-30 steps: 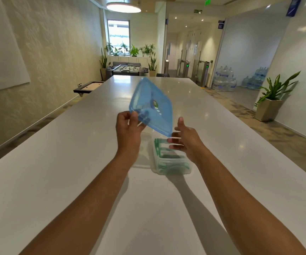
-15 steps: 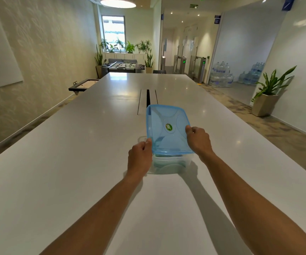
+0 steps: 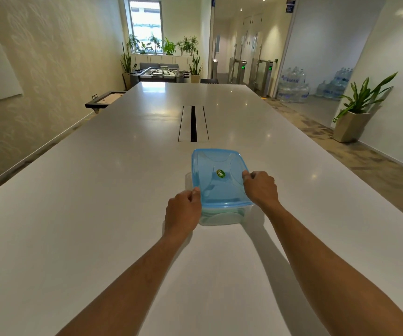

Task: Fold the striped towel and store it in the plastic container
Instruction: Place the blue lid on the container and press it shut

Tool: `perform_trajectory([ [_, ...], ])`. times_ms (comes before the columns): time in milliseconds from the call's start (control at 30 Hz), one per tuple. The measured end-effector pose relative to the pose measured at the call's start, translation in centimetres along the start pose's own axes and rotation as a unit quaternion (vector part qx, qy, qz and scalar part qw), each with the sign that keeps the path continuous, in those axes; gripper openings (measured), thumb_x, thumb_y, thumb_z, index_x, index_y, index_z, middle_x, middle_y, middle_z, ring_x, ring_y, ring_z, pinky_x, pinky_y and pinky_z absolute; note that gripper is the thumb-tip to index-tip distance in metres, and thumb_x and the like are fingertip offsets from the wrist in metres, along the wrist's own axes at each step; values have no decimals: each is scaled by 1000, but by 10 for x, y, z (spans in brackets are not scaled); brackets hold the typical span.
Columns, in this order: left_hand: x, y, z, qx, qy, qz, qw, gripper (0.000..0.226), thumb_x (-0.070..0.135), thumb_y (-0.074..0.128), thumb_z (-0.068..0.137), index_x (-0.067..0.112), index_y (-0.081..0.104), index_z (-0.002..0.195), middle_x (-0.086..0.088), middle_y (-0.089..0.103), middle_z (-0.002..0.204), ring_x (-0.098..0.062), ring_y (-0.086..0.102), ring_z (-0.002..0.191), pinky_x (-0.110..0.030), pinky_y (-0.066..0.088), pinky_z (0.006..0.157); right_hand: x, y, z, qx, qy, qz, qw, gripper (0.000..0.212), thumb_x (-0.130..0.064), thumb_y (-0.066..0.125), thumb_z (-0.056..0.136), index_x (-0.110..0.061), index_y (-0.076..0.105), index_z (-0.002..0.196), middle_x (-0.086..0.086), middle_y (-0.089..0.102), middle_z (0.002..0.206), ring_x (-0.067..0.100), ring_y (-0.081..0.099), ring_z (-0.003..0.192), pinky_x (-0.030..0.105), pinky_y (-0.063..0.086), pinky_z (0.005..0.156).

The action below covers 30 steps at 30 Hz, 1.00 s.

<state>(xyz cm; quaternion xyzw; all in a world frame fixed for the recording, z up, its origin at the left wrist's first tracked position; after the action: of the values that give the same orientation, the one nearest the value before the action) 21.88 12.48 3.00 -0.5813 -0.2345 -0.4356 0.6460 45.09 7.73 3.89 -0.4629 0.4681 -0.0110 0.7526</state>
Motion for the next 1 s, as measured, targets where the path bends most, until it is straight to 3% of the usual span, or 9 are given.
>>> perform_trajectory([
  [133, -18, 11, 7, -39, -67, -105, 991, 43, 42, 47, 94, 9, 52, 67, -11, 61, 64, -28, 60, 55, -36, 52, 46, 5, 9, 4, -29, 12, -13, 999, 41, -43, 41, 97, -10, 57, 77, 10, 61, 82, 30, 55, 75, 32, 38, 66],
  [267, -21, 19, 5, -70, -76, -136, 985, 43, 42, 42, 97, 10, 55, 73, -11, 60, 59, -20, 53, 41, -25, 46, 37, 5, 15, 5, -47, 13, -23, 999, 39, -42, 35, 98, -11, 56, 89, 11, 59, 89, 30, 54, 81, 33, 38, 70],
  [467, -29, 28, 7, -114, -117, -189, 968, 43, 43, 42, 97, 11, 56, 71, -5, 54, 51, -20, 49, 43, -31, 44, 49, 6, 22, 6, -90, 20, -40, 995, 45, -42, 28, 98, -9, 54, 111, 12, 57, 101, 31, 52, 89, 37, 40, 76],
  [600, -31, 19, 26, -178, -154, -198, 952, 42, 43, 54, 89, 10, 58, 65, -5, 56, 51, -22, 54, 48, -32, 49, 52, 10, 17, 17, -130, 46, -4, 990, 43, -45, 39, 95, -8, 60, 103, 12, 63, 95, 28, 61, 77, 31, 50, 60],
  [700, -31, 7, 55, -165, -166, -189, 954, 52, 61, 55, 82, 10, 62, 72, -6, 60, 62, -22, 58, 56, -32, 51, 56, 10, 12, 31, -107, 73, 56, 990, 49, -50, 42, 86, -9, 64, 99, 11, 66, 94, 30, 65, 83, 40, 59, 73],
  [767, -29, 7, 77, -137, -168, -181, 959, 57, 66, 51, 82, 11, 61, 77, -6, 60, 68, -22, 58, 59, -31, 49, 57, 7, 12, 41, -82, 81, 91, 989, 50, -51, 41, 84, -10, 64, 100, 10, 66, 95, 29, 65, 84, 42, 58, 76],
  [900, -24, 24, 113, -131, -187, -176, 958, 59, 68, 45, 84, 11, 61, 85, -7, 61, 79, -21, 57, 64, -30, 45, 57, 0, 29, 62, -107, 112, 197, 968, 46, -47, 50, 90, -6, 62, 106, 11, 65, 98, 24, 61, 75, 29, 47, 60],
  [1000, -20, 39, 132, -150, -182, -155, 959, 58, 67, 41, 86, 12, 62, 87, -6, 61, 77, -20, 55, 62, -30, 42, 57, -2, 36, 74, -114, 94, 190, 971, 38, -46, 56, 89, -9, 60, 89, 10, 63, 89, 25, 58, 71, 28, 43, 57],
])
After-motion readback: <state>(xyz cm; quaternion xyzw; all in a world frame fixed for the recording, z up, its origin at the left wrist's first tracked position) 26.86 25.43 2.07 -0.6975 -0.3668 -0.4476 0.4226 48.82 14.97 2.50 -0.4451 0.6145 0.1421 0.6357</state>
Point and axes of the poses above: each hand's wrist, its own z-axis towards the middle knuckle, its own y-axis out of the palm, x = y × z, the point moved 7 cm from there along z, towards the middle knuckle
